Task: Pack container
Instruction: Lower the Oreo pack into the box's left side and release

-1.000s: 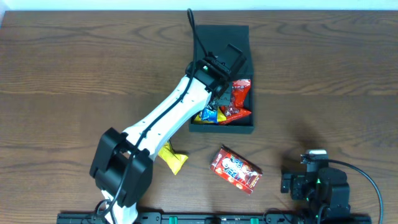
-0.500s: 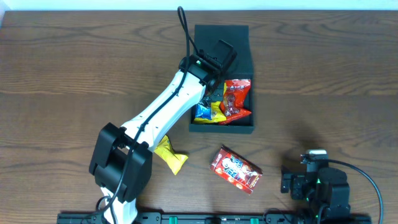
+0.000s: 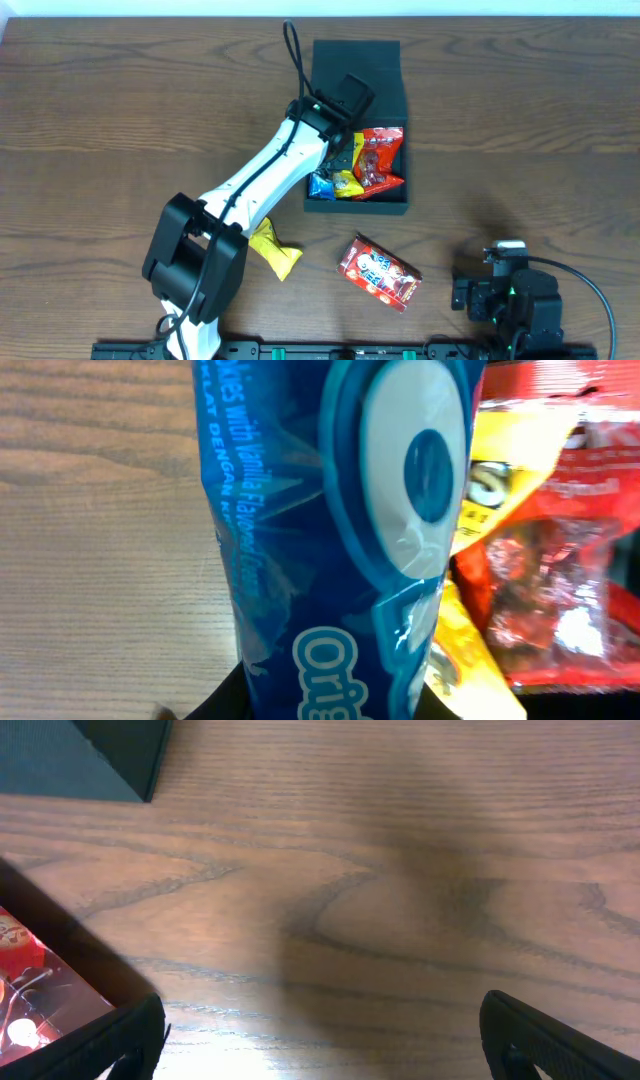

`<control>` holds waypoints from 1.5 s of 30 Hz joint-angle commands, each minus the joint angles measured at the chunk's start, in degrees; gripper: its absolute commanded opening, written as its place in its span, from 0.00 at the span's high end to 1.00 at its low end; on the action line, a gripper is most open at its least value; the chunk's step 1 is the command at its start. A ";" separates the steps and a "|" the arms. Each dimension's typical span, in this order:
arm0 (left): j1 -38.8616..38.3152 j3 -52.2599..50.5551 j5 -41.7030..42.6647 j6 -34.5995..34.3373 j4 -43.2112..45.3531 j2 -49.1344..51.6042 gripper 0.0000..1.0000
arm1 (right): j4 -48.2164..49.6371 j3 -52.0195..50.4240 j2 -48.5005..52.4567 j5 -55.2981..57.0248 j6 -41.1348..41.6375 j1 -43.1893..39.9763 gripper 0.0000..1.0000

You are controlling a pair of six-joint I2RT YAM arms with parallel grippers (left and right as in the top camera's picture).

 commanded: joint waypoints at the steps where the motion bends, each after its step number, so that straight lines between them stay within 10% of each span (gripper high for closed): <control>1: 0.72 -0.50 0.02 -1.01 0.39 0.66 0.86 | -0.20 -0.24 -0.42 -0.11 -0.66 -0.52 0.01; 45: 0.17 7.72 3.45 -1.27 -2.91 0.74 0.28 | -0.20 -0.24 -0.42 -0.13 -0.66 -0.50 0.01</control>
